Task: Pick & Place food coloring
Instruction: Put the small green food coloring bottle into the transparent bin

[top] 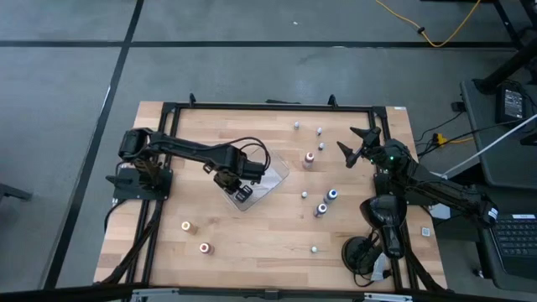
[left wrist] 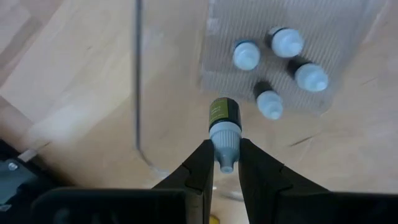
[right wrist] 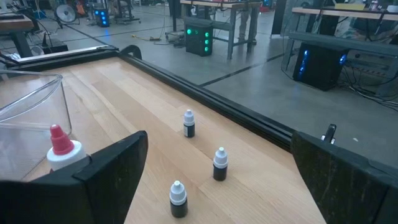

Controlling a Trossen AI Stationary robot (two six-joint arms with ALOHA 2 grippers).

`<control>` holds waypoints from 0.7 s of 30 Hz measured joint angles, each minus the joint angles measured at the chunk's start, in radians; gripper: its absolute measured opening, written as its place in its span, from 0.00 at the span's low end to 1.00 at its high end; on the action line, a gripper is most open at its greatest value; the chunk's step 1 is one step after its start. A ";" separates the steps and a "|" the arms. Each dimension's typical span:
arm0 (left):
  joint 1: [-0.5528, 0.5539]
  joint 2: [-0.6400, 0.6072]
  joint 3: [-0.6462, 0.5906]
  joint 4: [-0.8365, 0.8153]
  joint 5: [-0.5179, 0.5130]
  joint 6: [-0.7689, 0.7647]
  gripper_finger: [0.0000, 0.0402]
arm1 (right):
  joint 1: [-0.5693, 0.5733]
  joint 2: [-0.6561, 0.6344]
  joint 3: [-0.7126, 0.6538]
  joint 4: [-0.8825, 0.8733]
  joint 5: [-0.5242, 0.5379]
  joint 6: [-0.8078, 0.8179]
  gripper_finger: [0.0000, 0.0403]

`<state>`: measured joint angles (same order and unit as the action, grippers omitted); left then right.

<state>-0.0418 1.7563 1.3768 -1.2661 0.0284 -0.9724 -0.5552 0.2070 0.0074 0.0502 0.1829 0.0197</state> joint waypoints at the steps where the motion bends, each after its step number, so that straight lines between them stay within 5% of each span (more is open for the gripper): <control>1: 0.000 -0.005 -0.009 0.011 0.000 -0.002 0.14 | 0.000 0.000 0.000 0.000 0.000 0.000 0.98; 21: 0.004 0.012 -0.111 0.150 0.028 0.020 0.14 | 0.000 0.000 0.000 0.000 0.000 0.000 0.98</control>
<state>-0.0380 1.7688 1.2659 -1.1163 0.0563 -0.9525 -0.5554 0.2073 0.0072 0.0505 0.1829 0.0199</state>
